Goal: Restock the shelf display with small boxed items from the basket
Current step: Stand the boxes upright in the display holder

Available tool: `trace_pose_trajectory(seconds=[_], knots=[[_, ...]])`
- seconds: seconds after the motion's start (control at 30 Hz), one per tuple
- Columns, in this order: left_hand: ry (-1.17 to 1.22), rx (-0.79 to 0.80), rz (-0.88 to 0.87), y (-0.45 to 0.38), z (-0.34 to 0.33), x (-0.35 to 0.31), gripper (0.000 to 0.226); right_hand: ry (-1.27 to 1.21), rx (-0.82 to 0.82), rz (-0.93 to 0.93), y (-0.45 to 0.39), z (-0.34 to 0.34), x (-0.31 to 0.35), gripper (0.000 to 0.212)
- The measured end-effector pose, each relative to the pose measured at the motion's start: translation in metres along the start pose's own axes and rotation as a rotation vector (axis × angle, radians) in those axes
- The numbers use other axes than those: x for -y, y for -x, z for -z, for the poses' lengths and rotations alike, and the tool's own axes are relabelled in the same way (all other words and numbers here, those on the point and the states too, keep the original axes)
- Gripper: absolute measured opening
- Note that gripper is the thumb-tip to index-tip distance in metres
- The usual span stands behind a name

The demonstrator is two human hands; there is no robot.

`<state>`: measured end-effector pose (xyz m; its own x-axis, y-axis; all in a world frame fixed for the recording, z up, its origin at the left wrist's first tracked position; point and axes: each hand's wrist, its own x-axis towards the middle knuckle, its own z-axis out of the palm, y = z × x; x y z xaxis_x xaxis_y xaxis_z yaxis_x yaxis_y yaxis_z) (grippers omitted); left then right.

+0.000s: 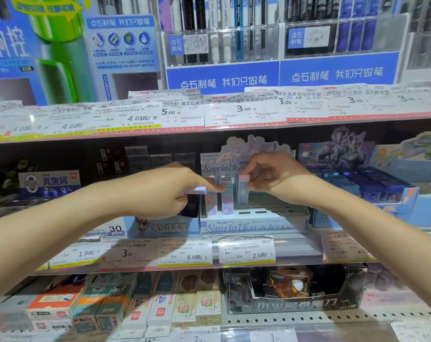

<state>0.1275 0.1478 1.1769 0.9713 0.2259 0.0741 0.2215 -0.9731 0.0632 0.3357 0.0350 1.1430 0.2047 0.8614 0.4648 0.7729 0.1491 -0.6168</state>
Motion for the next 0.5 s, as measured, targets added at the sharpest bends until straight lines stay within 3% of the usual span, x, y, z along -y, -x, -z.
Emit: trace_pose_trajectory(seconds=[0.1, 0.17, 0.27, 0.4, 0.5], knots=[[-0.026, 0.002, -0.023, -0.002, 0.002, -0.006, 0.070, 0.038, -0.071, 0.044, 0.005, -0.007, -0.005, 0.030], [-0.081, -0.002, -0.002, -0.003, 0.003, -0.008, 0.068, 0.102, -0.110, 0.092, 0.007, -0.009, -0.008, 0.040], [-0.110, -0.016, -0.004, -0.003, 0.002, -0.003, 0.068, 0.113, -0.107, 0.092, 0.008, -0.010, -0.011, 0.059], [-0.037, -0.025, 0.005, 0.001, 0.002, -0.010, 0.065, 0.110, -0.064, 0.106, 0.008, -0.008, -0.012, 0.064], [0.061, -0.166, -0.043, 0.004, -0.001, -0.010, 0.061, 0.064, -0.134, 0.103, 0.014, -0.006, -0.001, 0.062]])
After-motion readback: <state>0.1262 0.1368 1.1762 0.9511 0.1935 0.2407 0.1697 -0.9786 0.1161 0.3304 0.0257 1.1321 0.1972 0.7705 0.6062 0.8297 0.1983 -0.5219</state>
